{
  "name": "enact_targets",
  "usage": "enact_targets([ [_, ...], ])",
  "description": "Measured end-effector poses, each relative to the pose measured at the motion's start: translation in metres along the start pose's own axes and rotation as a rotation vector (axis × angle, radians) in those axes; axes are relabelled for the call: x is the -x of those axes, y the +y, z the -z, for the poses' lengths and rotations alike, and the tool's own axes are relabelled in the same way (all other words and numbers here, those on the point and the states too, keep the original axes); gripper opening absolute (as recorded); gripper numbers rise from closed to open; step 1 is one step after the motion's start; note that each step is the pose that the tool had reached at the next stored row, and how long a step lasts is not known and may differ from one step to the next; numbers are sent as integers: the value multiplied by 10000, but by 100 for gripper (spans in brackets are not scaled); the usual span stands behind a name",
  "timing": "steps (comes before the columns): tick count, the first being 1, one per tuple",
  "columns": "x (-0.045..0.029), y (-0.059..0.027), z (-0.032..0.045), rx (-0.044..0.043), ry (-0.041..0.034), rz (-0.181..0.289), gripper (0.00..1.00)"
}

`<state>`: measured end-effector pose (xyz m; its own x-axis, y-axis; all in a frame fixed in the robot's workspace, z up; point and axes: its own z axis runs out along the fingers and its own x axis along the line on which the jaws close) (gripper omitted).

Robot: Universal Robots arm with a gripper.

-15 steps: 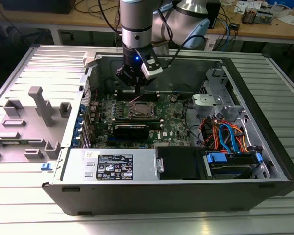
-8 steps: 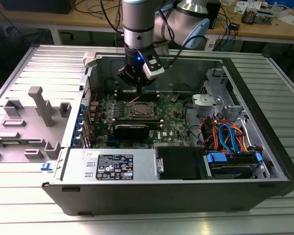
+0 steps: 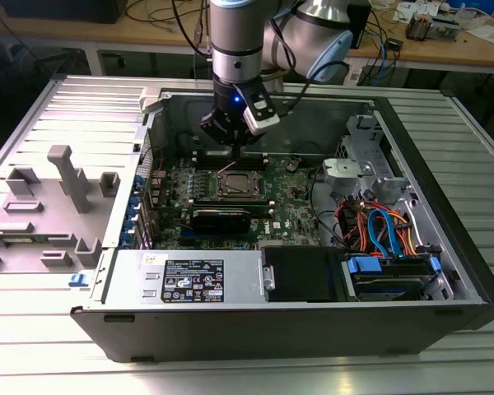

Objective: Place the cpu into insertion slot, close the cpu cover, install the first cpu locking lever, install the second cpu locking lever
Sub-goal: 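Install the first cpu locking lever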

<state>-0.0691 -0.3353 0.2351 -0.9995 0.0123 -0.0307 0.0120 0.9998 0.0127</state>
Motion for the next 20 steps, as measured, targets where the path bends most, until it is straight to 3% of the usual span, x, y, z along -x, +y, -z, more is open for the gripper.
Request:
enact_targets([
  [7,44,18,-31,0,50,-2,11],
  [11,105,32,-75,-1,96,-2,11],
  [20,171,33,-184,-2,106,-3,11],
])
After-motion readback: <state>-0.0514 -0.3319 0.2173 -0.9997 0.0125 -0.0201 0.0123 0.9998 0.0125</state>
